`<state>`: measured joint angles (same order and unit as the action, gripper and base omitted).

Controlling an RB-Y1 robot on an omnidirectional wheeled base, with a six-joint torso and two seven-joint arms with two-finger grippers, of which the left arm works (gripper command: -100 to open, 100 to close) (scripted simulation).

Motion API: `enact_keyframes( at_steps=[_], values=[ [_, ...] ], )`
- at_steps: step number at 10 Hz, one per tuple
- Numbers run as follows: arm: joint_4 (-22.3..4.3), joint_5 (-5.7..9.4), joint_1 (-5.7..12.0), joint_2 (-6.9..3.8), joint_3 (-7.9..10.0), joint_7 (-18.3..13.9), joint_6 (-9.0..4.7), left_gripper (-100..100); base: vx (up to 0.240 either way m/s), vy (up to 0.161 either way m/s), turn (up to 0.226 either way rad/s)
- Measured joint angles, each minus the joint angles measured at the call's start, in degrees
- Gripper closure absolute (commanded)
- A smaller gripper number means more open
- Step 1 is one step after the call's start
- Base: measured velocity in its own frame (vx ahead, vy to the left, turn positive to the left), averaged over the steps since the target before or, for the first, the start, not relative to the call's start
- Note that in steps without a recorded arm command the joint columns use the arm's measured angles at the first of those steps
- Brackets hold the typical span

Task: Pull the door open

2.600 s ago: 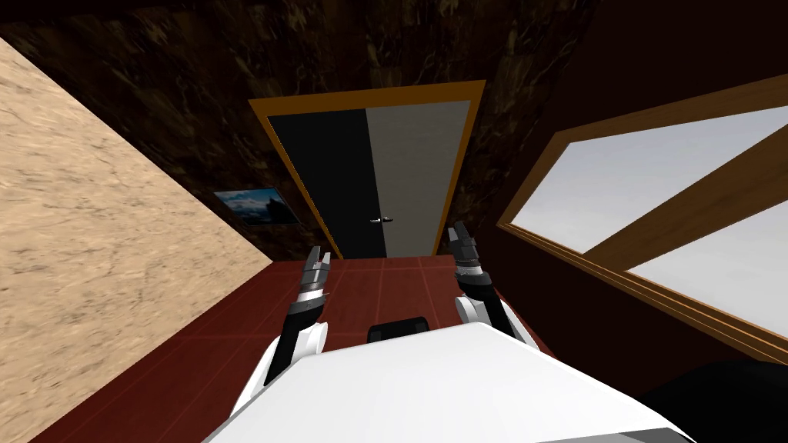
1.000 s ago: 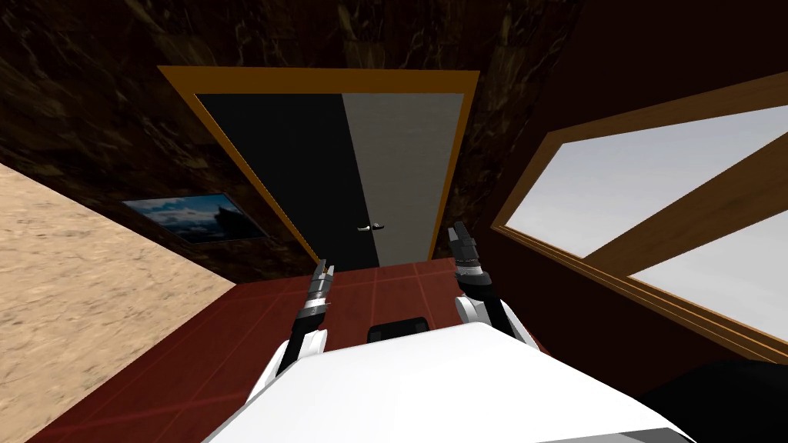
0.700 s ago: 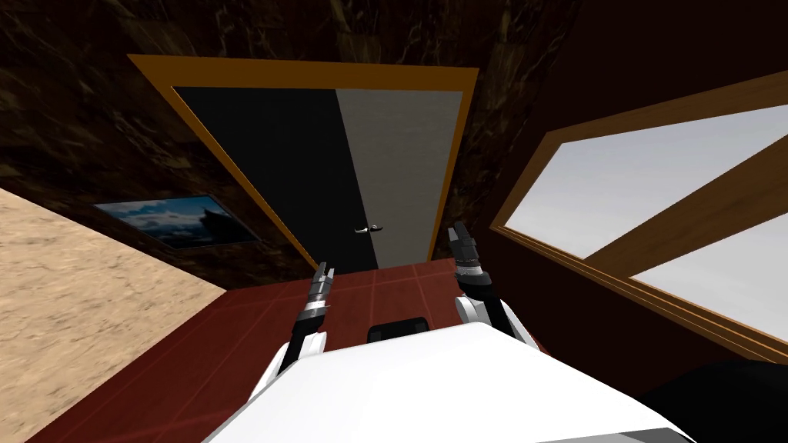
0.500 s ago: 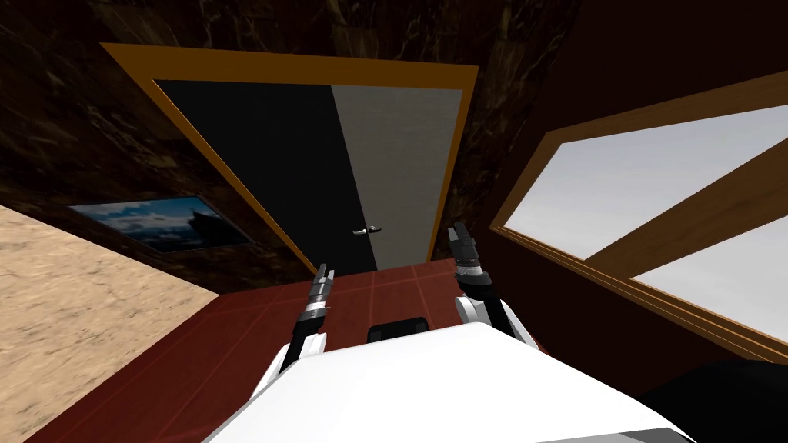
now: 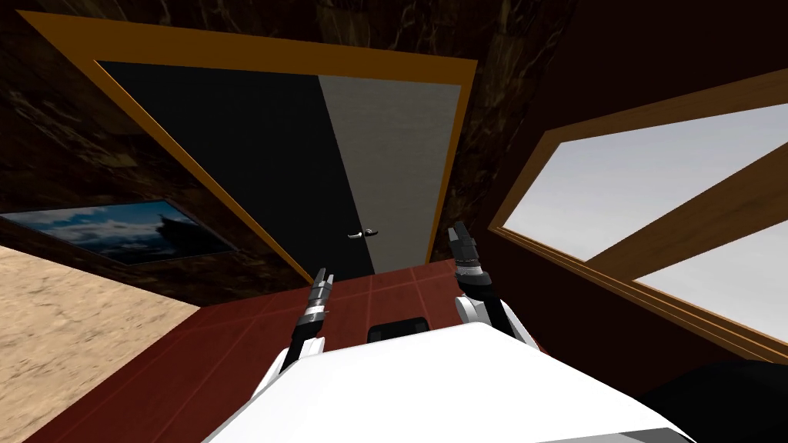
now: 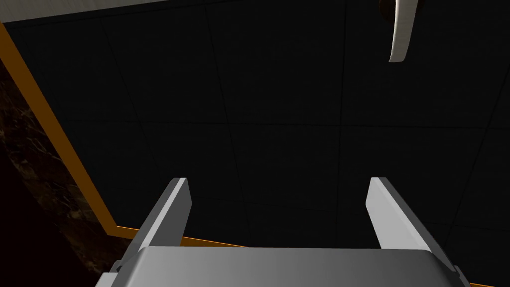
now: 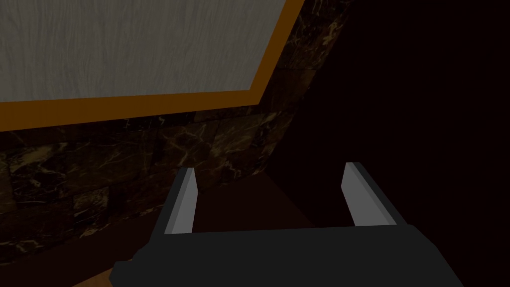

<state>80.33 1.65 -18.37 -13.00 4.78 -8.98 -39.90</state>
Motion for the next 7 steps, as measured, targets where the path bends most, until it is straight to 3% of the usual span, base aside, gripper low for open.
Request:
enact_keyframes(
  at_steps=[7],
  values=[
    [-9.3, 1.07, 2.04, -1.72, 0.58, -2.1, -3.05, -100, 0.105, -0.008, -0.063]
  ],
)
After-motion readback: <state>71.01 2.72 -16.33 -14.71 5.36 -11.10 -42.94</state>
